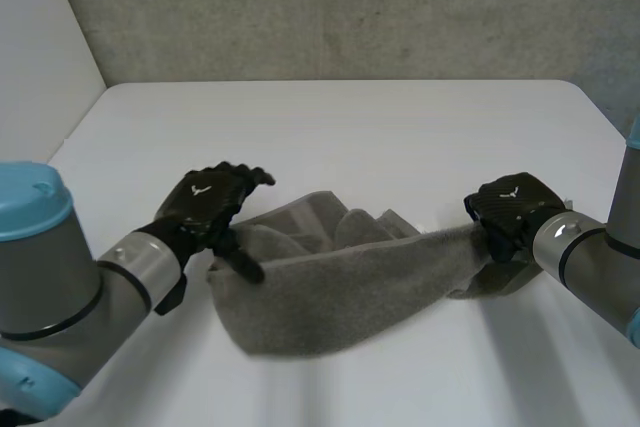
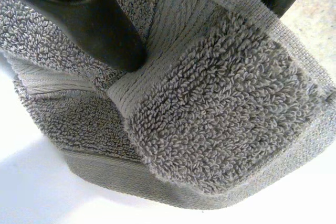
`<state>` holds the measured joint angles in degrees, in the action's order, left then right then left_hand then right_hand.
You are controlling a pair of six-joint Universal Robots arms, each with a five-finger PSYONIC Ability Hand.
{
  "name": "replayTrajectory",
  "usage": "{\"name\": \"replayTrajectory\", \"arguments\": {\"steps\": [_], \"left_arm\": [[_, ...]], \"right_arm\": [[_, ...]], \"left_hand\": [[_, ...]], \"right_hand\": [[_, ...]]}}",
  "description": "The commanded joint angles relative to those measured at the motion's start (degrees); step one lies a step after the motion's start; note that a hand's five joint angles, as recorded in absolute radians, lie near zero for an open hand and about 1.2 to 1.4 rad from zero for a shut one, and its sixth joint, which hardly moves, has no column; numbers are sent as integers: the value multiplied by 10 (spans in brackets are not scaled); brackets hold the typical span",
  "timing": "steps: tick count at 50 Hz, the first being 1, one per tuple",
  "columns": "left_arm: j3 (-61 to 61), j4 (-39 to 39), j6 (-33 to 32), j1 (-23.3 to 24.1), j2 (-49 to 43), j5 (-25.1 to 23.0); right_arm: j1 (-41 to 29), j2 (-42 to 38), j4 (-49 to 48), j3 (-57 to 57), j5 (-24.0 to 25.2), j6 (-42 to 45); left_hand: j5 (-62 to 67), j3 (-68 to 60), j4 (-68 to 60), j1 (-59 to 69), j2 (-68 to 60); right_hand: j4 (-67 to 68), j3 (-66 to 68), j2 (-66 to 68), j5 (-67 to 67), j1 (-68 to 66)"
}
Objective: Fold the towel.
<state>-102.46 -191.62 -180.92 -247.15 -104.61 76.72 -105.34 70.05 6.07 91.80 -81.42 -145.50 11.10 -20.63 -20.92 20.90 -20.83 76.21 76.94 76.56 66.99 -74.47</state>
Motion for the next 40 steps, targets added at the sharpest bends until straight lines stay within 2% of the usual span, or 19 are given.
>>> {"name": "replayTrajectory", "arguments": {"steps": [1,6,14,27,28,29,30,32,38,40], "left_arm": [[-43,36,-1,-17,46,-3],[-68,46,-7,-20,62,-3],[-91,68,-83,-23,52,2],[-70,49,-93,-14,-19,4],[-64,48,-93,-13,-26,4],[-59,48,-92,-12,-31,3],[-59,48,-92,-12,-31,3],[-49,50,-88,-11,-38,0],[-34,47,-86,-9,-40,-3],[8,44,-84,-11,-39,-1]], "right_arm": [[0,-7,-11,3,0,0],[0,-12,-12,3,0,0],[0,-12,-11,7,0,0],[0,-10,-9,14,2,-1],[0,-8,-8,16,4,-1],[0,-7,-7,17,5,0],[0,-7,-7,17,5,0],[-1,-5,-5,17,7,0],[-7,-4,-6,1,12,0],[-9,-1,-16,-41,11,-1]], "left_hand": [[58,-62,-59,60,-60],[133,-138,-135,135,-136],[196,-200,-197,198,-198],[174,-178,-176,176,-176],[209,-213,-211,211,-211],[316,-320,-317,318,-318],[317,-321,-319,319,-319],[581,-586,-583,583,-584],[589,-594,-591,591,-592],[589,-594,-591,591,-592]], "right_hand": [[38,31,34,30,-55],[38,31,34,30,-55],[38,31,34,30,-55],[38,31,34,30,-55],[38,31,34,30,-55],[38,31,34,30,-55],[38,31,34,30,-55],[38,31,34,30,-55],[38,31,34,30,-55],[38,31,34,30,-55]]}}
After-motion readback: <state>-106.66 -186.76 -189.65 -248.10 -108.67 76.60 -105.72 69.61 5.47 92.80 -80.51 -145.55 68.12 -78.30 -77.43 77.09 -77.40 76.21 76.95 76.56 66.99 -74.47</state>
